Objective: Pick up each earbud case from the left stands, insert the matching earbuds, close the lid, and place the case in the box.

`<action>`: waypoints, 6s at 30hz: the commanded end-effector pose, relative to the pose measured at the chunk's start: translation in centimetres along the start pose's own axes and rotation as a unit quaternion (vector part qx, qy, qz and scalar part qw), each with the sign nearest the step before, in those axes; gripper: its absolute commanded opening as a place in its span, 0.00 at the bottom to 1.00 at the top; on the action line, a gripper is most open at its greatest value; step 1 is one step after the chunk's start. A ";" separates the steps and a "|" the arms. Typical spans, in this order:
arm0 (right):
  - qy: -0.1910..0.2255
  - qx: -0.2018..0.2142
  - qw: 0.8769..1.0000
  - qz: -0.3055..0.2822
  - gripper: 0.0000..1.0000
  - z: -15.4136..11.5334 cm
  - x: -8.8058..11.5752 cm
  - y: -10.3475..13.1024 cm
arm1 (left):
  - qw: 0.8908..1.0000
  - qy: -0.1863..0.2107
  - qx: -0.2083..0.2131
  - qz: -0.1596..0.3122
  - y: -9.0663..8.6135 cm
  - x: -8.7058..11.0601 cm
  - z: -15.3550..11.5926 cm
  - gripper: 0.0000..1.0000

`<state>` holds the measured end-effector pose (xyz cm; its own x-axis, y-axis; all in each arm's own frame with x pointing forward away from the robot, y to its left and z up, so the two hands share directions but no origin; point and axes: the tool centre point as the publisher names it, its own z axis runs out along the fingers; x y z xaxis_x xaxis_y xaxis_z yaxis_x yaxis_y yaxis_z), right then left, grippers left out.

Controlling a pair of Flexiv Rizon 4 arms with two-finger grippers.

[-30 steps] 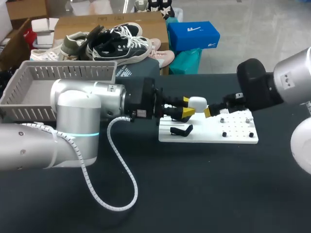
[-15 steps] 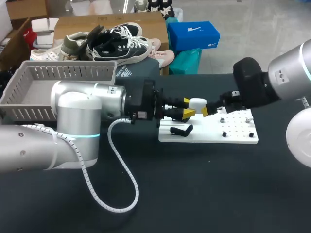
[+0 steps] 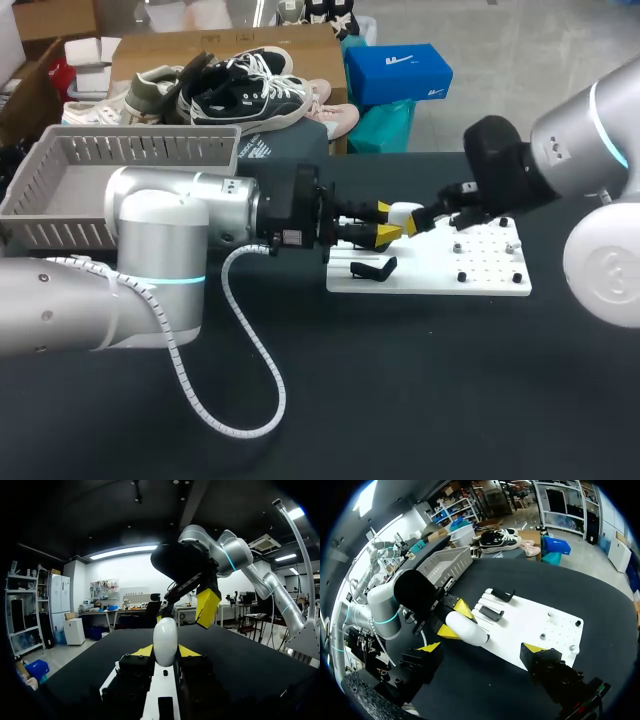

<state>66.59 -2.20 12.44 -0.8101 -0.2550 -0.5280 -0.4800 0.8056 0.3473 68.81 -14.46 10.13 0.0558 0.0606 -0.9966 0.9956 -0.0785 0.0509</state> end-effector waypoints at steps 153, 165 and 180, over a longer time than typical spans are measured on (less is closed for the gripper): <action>0.195 0.353 0.915 0.021 0.31 2.4 4.4 -18.1 | 1.000 0.000 -0.002 0.000 -0.1 0.0 0.1 0.00; 0.196 0.351 0.915 0.023 0.18 2.7 4.4 -18.4 | 1.000 0.000 -0.002 0.000 -0.1 0.0 0.1 0.00; 0.197 0.350 0.916 0.027 0.00 2.7 4.4 -18.6 | 1.000 0.000 -0.002 0.000 -0.1 0.0 0.1 0.00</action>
<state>72.73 -16.78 1.62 -0.9503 -0.2683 -0.1580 -0.2150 0.9325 -0.2903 68.79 -14.46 10.12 0.0558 0.0601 -0.9966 0.9956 -0.0781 0.0510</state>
